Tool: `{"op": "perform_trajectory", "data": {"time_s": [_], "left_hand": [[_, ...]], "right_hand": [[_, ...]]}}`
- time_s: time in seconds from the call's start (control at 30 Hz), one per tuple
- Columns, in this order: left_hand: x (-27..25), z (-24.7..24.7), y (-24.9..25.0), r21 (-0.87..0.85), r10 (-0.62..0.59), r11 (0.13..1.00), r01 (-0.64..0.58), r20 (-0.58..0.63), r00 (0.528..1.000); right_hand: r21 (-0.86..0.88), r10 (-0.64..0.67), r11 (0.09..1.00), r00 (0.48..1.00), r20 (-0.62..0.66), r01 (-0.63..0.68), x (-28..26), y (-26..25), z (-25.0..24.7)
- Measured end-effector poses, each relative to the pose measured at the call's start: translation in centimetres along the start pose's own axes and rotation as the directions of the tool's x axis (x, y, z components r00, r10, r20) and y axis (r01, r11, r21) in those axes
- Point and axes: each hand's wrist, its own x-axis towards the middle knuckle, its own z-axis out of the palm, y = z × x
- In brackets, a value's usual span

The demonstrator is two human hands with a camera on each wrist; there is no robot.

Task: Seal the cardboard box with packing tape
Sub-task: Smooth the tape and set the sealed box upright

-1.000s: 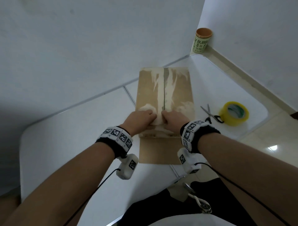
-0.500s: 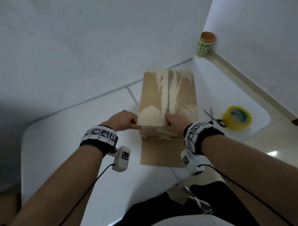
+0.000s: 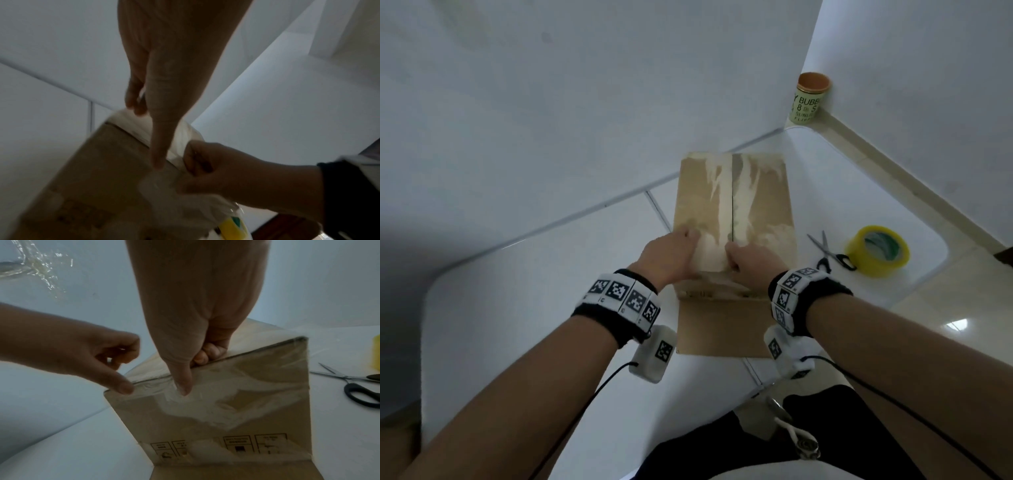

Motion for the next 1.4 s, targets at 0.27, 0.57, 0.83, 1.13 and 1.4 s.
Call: {"op": "perform_trajectory", "data": {"time_s": [0.27,0.57,0.83,1.13,1.4], "left_hand": [[3.5,0.1,4.9,0.005,0.07,0.997,-0.072,0.159,0.985],[4.7,-0.4,6.1,0.125,0.044,0.989,-0.078,0.253,0.967],[6.2,-1.2,10.3,-0.09,0.222,0.974,-0.207,0.204,0.953],[9.2,-2.4,12.4,-0.116,0.362,0.932,-0.344,0.228,0.904],[10.4,-1.6,12.6,-0.131,0.385,0.922,-0.365,0.193,0.902]], "right_hand": [[0.159,0.028,0.987,0.999,-0.046,-0.021,-1.2,2.2,0.6],[0.127,0.118,0.986,0.989,-0.087,-0.107,-3.9,6.2,0.5],[0.356,0.072,0.933,0.996,-0.051,-0.049,-4.6,6.8,-0.7],[0.912,0.615,0.297,0.788,0.045,-0.284,-7.0,13.9,3.1],[0.906,0.407,-0.376,0.844,0.349,-0.194,-6.3,11.7,5.0]]}}
